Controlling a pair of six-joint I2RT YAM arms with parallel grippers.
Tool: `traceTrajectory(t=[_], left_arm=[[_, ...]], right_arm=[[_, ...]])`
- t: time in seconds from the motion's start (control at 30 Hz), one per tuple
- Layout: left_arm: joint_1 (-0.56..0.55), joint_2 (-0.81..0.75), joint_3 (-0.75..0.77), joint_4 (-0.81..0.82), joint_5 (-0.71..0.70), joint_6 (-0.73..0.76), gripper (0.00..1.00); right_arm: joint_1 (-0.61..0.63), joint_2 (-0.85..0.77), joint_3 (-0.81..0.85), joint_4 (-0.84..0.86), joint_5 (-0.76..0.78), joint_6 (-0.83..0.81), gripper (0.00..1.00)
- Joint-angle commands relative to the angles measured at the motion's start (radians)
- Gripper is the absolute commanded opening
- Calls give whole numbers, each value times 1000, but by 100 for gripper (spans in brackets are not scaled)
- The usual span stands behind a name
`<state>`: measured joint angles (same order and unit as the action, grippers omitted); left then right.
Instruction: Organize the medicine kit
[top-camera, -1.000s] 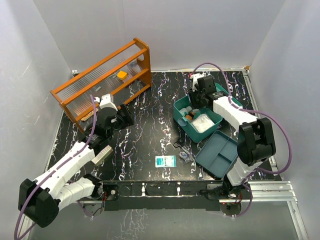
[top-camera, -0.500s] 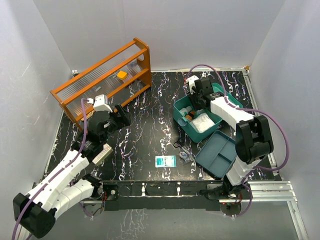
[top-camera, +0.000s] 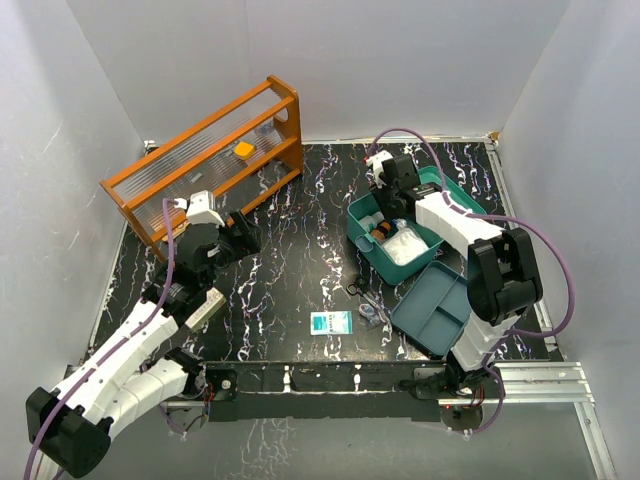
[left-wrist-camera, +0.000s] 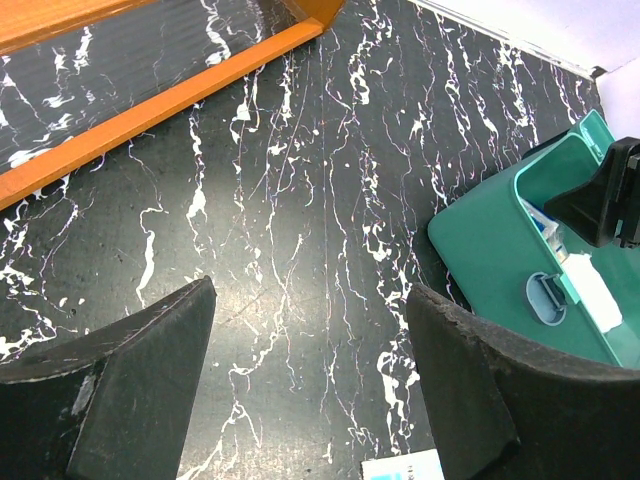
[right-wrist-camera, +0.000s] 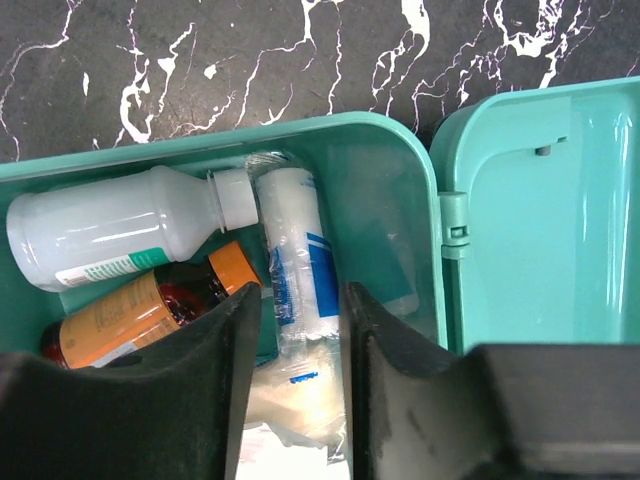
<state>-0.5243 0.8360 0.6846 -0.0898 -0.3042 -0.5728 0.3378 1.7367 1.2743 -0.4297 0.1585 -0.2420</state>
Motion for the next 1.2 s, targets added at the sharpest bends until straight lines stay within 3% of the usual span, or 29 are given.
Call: traceTrajectory(t=[0.0, 0.53, 1.17], left_arm=[[6, -15, -13, 17, -15, 0, 76], [7, -19, -25, -9, -10, -24, 76], [6, -32, -46, -6, -21, -36, 76]], right_arm=[[2, -31, 33, 45, 6, 25, 32], [1, 25, -48, 44, 62, 67, 18], [0, 117, -12, 53, 85, 78, 13]])
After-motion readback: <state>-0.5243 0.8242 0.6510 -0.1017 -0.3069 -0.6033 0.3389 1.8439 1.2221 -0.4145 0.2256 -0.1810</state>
